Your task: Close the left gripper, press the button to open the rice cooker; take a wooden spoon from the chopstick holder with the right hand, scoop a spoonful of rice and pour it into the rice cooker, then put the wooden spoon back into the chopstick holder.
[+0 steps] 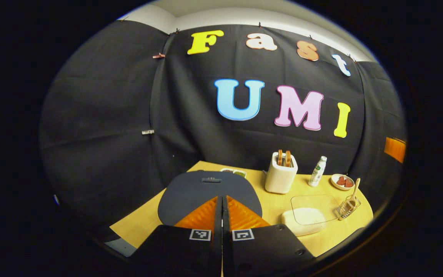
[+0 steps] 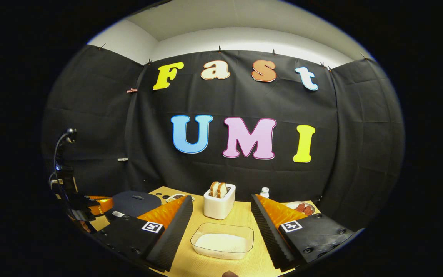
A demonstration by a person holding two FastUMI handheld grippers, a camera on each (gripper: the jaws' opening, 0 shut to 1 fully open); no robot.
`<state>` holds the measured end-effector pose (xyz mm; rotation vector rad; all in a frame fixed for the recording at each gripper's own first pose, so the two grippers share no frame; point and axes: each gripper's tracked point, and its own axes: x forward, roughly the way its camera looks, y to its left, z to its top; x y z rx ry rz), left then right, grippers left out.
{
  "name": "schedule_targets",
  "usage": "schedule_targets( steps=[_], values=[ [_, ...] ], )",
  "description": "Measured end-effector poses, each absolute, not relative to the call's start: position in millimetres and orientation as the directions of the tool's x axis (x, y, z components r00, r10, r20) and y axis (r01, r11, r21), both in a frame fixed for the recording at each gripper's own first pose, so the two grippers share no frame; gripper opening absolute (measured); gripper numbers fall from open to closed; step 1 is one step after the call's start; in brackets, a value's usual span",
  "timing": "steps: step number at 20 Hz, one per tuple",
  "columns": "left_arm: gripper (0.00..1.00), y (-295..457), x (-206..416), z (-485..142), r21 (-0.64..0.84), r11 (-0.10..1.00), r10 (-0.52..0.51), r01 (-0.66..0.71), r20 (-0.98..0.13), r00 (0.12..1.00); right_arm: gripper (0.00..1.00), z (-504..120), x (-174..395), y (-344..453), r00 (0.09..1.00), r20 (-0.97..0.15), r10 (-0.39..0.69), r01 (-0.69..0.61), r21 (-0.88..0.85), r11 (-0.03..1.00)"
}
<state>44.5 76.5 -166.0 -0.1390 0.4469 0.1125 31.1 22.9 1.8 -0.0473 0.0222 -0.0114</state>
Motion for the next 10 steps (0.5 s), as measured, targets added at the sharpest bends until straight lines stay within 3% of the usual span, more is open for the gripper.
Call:
schedule_targets(
  steps=[10],
  values=[
    [0.06,84.0,49.7,-220.8,-0.117,0.979,0.071,-0.168,-0.576,0.814,0.95,-5.2,46.6,16.0,0.998,-0.041,-0.045,0.044,-0.034,0.998]
  ],
)
